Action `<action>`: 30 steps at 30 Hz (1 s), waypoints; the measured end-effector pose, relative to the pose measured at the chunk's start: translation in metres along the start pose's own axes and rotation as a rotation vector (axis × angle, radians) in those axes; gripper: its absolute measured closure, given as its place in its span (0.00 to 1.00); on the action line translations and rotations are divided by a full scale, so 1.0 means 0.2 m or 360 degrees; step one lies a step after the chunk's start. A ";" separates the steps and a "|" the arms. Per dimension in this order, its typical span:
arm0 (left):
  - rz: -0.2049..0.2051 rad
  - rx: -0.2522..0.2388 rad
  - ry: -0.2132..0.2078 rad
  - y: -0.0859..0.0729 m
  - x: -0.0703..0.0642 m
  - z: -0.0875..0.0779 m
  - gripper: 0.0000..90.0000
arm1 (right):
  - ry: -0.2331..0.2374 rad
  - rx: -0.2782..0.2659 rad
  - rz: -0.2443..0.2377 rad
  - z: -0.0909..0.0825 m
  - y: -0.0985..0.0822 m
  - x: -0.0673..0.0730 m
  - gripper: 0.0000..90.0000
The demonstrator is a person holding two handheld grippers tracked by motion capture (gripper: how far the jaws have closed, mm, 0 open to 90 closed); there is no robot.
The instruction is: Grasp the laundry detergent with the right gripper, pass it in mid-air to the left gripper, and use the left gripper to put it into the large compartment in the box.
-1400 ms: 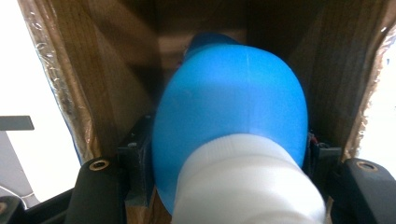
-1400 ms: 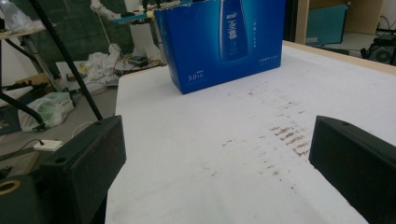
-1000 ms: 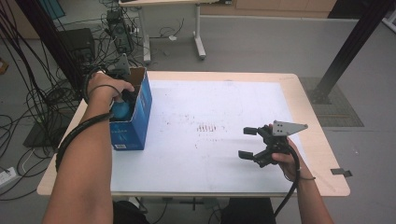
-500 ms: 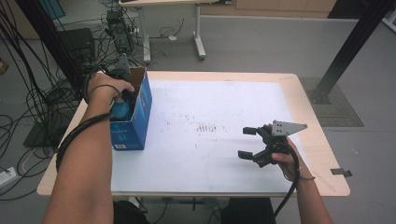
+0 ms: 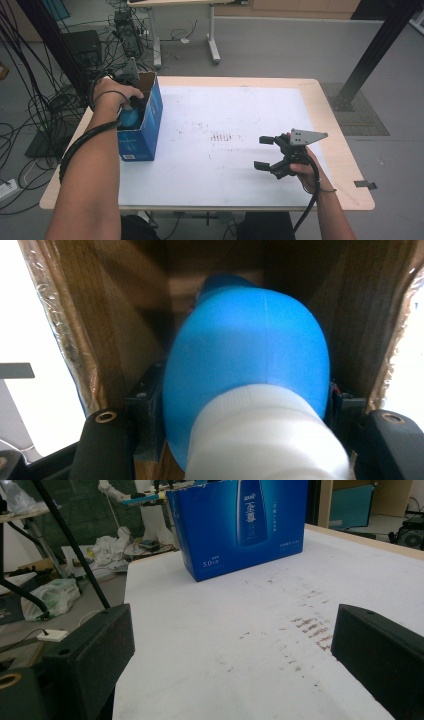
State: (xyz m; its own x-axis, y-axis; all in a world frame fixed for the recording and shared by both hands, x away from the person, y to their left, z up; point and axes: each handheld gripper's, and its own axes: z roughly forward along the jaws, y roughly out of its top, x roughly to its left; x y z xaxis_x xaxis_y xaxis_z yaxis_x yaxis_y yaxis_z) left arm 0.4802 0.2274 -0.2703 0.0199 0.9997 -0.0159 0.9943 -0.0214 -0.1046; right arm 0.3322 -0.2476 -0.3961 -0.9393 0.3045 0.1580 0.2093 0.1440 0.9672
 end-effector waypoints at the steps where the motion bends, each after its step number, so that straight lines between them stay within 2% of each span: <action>1: 0.0000 -0.0002 0.0000 0.00 0.00 0.00 0.40 | 0.0001 0.0001 -0.0001 0.00 0.00 0.00 0.04; 17: -0.0004 0.0004 -0.0035 -0.01 0.01 -0.02 0.38 | 0.0006 0.0007 0.0004 0.01 0.00 0.00 0.04; 23: -0.0003 -0.0009 -0.0060 -0.02 0.02 -0.07 0.37 | 0.0006 0.0005 -0.0003 0.02 0.00 0.00 0.04; 30: -0.0003 -0.0049 -0.0039 -0.04 0.01 -0.15 0.39 | 0.0007 0.0003 -0.0010 0.02 0.01 0.01 0.04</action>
State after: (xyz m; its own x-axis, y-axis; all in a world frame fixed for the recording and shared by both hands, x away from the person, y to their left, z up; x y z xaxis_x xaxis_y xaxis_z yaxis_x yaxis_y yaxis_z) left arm 0.4751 0.2296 -0.2393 0.0161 0.9991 -0.0398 0.9971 -0.0190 -0.0738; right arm 0.3319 -0.2432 -0.3941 -0.9417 0.2995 0.1530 0.2042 0.1475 0.9678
